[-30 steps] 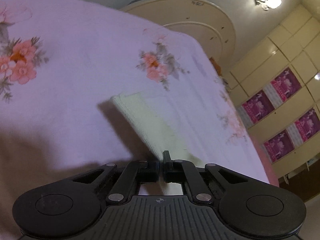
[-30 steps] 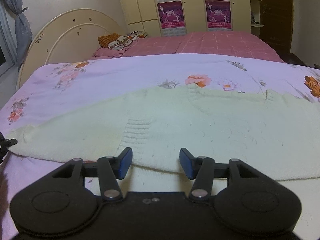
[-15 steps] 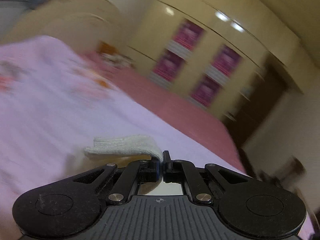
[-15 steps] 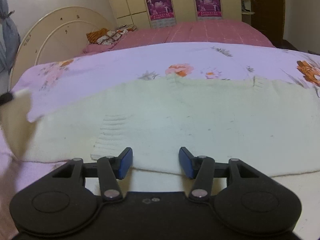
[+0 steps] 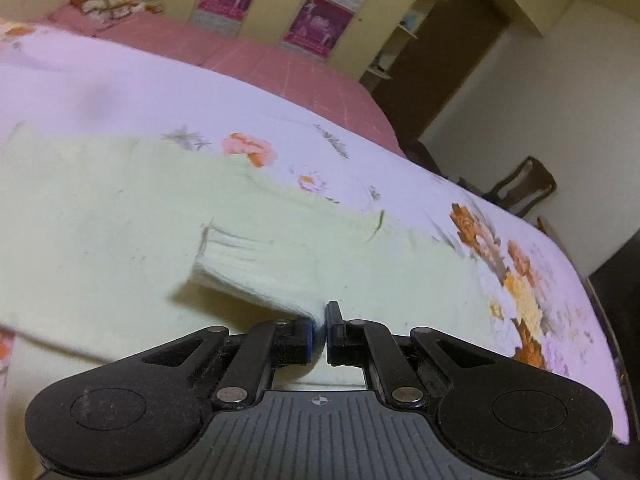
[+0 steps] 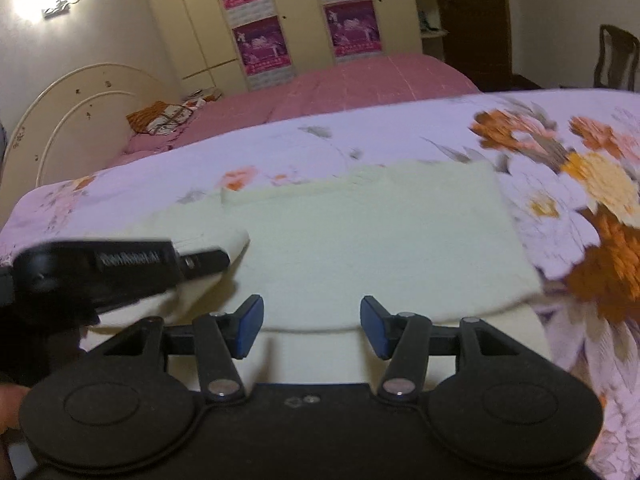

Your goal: Fold small clothes

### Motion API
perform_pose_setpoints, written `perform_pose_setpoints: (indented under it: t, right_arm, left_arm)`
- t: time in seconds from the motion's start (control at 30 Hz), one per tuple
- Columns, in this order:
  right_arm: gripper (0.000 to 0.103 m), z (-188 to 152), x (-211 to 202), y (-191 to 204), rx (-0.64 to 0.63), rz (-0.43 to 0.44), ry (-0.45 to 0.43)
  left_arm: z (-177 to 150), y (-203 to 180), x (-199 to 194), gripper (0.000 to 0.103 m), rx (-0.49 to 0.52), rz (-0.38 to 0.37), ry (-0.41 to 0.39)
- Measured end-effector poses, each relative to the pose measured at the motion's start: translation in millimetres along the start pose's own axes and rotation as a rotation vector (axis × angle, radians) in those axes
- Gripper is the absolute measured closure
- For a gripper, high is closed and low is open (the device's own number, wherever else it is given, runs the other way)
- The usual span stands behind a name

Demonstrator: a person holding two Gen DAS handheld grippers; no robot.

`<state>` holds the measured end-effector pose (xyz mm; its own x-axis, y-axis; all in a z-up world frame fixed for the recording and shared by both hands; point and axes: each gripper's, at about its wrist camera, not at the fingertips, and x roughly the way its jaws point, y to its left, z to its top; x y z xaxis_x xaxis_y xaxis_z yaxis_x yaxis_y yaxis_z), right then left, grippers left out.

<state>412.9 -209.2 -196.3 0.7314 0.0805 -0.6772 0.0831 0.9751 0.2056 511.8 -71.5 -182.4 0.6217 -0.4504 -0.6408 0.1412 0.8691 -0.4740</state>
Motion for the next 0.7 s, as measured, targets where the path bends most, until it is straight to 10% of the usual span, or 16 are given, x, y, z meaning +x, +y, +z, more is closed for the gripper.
perform_pose_setpoints:
  t: [0.07, 0.13, 0.57, 0.7]
  right_arm:
    - [0.049, -2.7, -1.5, -5.3, 0.01, 0.013, 0.004]
    - [0.045, -3.0, -2.4, -4.0, 0.005, 0.035, 0.007]
    - [0.046, -7.4, 28.3, 60.5, -0.139, 0.117, 0.059]
    - [0.065, -7.4, 45.6, 84.0, -0.221, 0.073, 0.058]
  left_arm:
    - [-3.3, 5.3, -13.9, 0.034, -0.03, 0.021, -0.013]
    - [-9.8, 19.6, -36.9, 0.016, -0.067, 0.076, -0.085]
    - [-20.0, 106.6, -97.4, 0.016, -0.069, 0.366, -0.169]
    - [-25.3, 117.8, -88.6, 0.016, -0.071, 0.387, -0.155]
